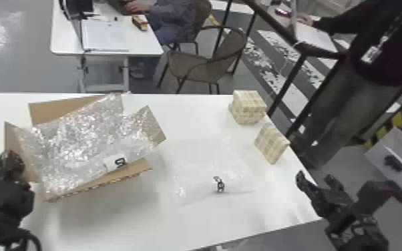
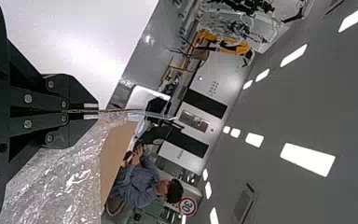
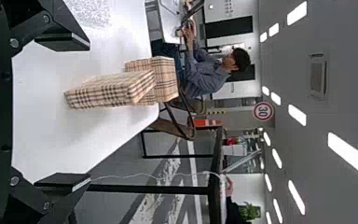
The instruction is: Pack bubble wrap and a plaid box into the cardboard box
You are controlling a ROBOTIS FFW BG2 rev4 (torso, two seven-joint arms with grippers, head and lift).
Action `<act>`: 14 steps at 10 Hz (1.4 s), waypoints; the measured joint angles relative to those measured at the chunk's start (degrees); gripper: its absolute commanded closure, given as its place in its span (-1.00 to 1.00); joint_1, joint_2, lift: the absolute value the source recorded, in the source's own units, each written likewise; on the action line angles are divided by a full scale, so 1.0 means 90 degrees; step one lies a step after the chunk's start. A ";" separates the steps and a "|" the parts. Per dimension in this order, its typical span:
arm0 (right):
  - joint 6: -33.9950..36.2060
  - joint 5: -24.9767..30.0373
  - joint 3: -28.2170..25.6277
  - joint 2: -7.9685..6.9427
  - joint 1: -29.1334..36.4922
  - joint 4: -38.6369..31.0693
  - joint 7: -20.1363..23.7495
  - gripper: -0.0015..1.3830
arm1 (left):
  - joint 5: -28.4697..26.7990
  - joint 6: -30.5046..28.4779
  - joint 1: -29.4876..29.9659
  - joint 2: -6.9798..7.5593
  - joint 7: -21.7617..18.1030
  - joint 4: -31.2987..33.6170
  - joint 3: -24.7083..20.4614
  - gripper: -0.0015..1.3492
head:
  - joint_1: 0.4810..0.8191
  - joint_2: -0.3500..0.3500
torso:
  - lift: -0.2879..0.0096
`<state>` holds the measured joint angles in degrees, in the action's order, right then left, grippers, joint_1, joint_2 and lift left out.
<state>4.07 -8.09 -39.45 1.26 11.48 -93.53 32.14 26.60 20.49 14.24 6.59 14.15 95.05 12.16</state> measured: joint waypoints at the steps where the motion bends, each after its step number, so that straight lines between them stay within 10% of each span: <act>1: 0.0247 0.0124 -0.0002 0.0063 -0.0177 0.0094 0.0001 -0.58 | 0.0007 0.0009 0.0000 0.0000 0.0000 -0.0004 -0.0001 0.80 | 0.27 -0.91 | 0.19; 14: 0.2392 0.2010 0.0750 0.1270 -0.2797 0.2101 0.0968 -0.58 | 0.0060 0.0049 -0.0041 -0.0065 -0.0051 -0.0089 0.0016 0.80 | 0.27 -0.80 | 0.19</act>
<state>25.59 10.01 -32.70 12.69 -13.70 -74.62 40.84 27.15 20.93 13.87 6.01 13.69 94.25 12.31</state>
